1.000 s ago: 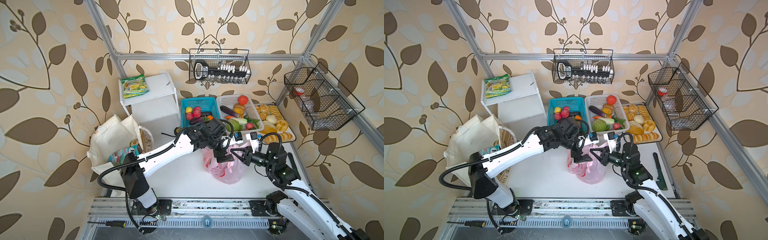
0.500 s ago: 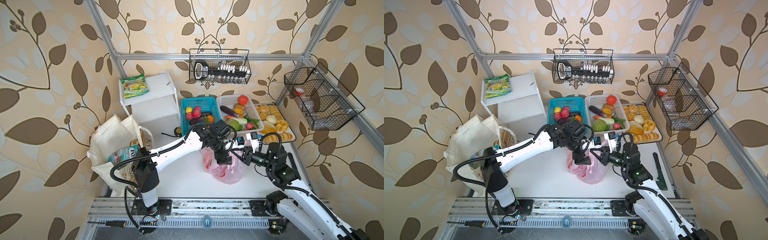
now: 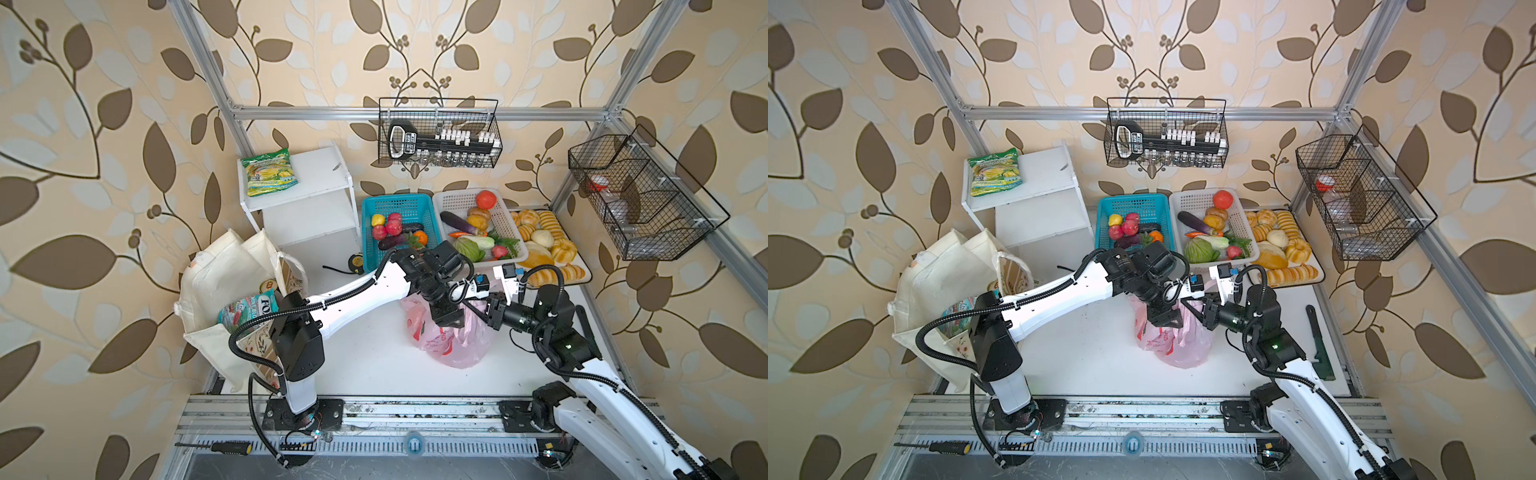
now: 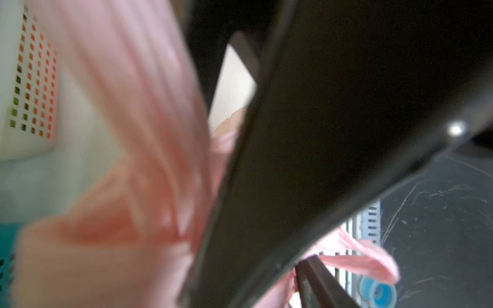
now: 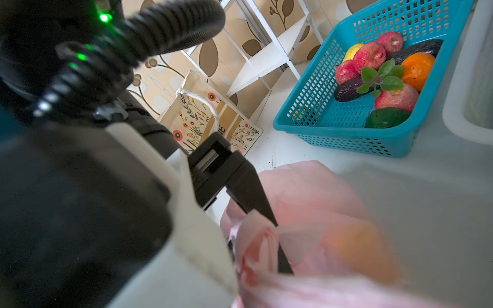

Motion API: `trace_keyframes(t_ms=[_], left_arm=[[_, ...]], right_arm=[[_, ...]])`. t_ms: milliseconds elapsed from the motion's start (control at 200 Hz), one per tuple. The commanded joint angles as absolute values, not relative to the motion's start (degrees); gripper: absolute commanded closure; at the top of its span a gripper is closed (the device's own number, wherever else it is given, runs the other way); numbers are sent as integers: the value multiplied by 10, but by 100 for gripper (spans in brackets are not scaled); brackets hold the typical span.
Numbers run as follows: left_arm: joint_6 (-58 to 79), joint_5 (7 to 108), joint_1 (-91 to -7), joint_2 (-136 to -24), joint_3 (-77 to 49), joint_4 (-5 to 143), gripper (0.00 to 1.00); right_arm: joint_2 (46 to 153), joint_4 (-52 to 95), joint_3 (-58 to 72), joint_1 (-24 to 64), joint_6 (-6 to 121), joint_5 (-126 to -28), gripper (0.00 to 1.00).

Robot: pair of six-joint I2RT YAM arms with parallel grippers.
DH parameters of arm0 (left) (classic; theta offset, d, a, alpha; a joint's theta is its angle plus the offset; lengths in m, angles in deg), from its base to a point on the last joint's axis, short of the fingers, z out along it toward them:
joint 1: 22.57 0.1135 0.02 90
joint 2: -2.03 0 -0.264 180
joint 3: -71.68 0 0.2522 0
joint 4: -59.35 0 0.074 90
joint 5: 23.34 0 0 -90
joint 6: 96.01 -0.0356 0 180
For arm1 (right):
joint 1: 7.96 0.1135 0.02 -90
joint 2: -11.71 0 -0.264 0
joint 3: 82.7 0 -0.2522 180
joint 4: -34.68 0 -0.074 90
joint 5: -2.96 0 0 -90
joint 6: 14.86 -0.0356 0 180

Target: Place the mixed food into the grocery bags and tie them

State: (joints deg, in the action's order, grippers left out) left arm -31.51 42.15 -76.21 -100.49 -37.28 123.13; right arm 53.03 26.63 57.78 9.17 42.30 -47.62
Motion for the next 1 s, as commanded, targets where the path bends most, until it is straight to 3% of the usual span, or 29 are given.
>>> trace_keyframes(t_ms=[0,125,285,390,630,995], left_arm=[[-321,405,-768,-1006,-389,1268,43],[-339,396,-768,-1007,-394,1288,29],[-351,428,-768,-1026,-409,1318,27],[-350,436,-769,-1029,-412,1316,32],[-350,439,-771,-1030,-414,1309,64],[-302,404,-777,-1031,-416,1265,67]], right_arm=[[525,287,558,84,413,-486,79],[524,288,559,83,412,-486,79],[521,291,559,83,411,-480,79],[521,290,558,83,409,-481,79],[517,288,560,83,406,-484,79],[509,284,561,84,403,-473,79]])
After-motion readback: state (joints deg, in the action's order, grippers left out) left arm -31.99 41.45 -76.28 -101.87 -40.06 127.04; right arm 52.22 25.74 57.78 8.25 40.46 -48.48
